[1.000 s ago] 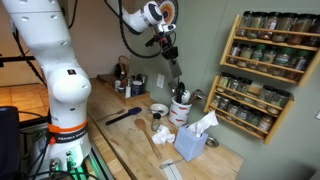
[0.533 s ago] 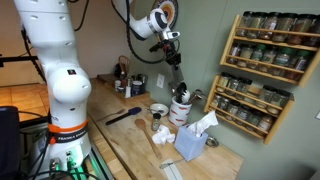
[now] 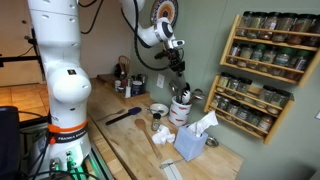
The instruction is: Put the silver spatula in the white bucket
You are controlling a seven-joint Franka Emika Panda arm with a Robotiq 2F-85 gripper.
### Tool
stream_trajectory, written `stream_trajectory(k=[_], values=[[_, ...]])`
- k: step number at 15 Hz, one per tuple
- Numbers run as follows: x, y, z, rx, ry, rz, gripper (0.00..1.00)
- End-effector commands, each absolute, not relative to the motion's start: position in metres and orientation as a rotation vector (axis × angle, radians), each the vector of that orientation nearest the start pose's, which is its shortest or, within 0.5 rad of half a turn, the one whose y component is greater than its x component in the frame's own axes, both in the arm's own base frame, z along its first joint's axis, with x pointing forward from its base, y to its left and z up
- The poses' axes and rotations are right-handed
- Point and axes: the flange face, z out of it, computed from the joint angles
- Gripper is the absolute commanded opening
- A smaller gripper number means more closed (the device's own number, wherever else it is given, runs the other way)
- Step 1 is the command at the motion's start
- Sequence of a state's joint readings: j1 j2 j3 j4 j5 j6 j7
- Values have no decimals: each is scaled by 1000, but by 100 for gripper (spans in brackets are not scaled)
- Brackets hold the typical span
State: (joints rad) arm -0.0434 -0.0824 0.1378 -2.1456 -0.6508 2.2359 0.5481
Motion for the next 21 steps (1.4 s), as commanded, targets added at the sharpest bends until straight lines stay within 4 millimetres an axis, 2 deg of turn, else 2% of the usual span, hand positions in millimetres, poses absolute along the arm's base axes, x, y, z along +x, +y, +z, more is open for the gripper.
stream_trajectory(k=[1,10,17,18,19,21], values=[[554,32,443,-3539,134,-617,2],[566,26,406,-3484,59,-606,2],[567,22,405,-3462,11,-639,2],[566,21,407,-3462,3,-649,32],[564,21,411,-3461,-5,-659,34],[560,20,419,-3449,-27,-685,48]])
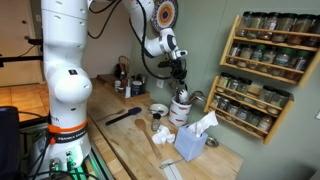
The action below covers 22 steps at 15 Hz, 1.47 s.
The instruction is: Put the silver spatula in the white bucket
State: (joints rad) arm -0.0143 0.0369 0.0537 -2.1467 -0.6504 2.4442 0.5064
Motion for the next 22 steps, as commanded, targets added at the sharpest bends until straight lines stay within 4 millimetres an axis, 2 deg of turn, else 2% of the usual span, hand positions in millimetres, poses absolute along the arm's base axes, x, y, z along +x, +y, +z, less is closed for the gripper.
stream_trajectory(k=[1,5,7,12,13,14,15,18,22], values=[[558,21,422,-3454,-42,-691,55],[544,25,436,-3472,-89,-643,84],[528,29,442,-3448,-103,-566,99],[480,41,443,-3345,-81,-314,100],[475,42,441,-3329,-66,-295,95],[471,41,437,-3327,-32,-284,75],[469,39,435,-3316,-1,-294,74],[471,31,425,-3293,74,-372,47],[484,24,420,-3263,138,-580,18]])
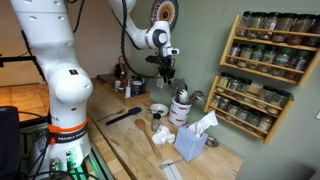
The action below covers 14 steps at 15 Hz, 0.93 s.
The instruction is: Put the silver spatula in the white bucket
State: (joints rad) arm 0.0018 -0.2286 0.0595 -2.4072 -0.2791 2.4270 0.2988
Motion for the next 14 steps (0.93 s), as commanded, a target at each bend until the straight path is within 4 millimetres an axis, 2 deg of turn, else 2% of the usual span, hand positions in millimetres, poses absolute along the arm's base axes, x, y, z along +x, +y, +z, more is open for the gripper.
stream_trajectory(k=[1,2,3,9,14], values=[[488,22,418,-3250,155,-620,10],[491,20,418,-3240,169,-651,3],[494,18,416,-3237,188,-683,0],[505,4,409,-3233,317,-825,0],[512,0,406,-3220,419,-908,0]])
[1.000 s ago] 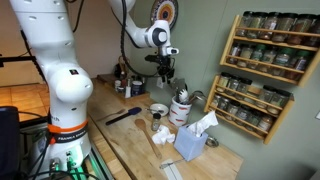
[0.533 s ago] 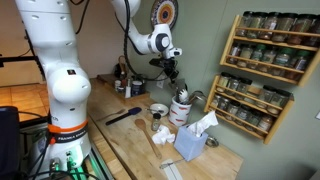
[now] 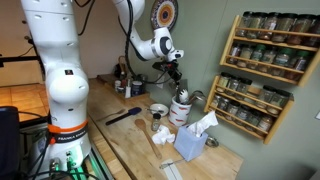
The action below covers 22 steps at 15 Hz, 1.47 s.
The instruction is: Put the silver spatula in the white bucket
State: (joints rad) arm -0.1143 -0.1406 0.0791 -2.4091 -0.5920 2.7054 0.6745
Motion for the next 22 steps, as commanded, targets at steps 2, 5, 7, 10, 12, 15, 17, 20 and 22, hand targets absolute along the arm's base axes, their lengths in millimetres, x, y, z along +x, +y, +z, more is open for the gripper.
stream_trajectory(k=[2,5,7,10,12,15,17,20,22], values=[[514,-2,405,-3223,464,-939,0],[520,-7,402,-3244,537,-968,0],[523,-10,398,-3249,582,-987,0],[526,-14,391,-3257,641,-993,0],[526,-13,388,-3254,656,-995,0],[522,-7,394,-3246,612,-996,0],[512,1,402,-3235,550,-970,0],[488,14,414,-3229,416,-854,26],[469,23,424,-3220,333,-759,33]])
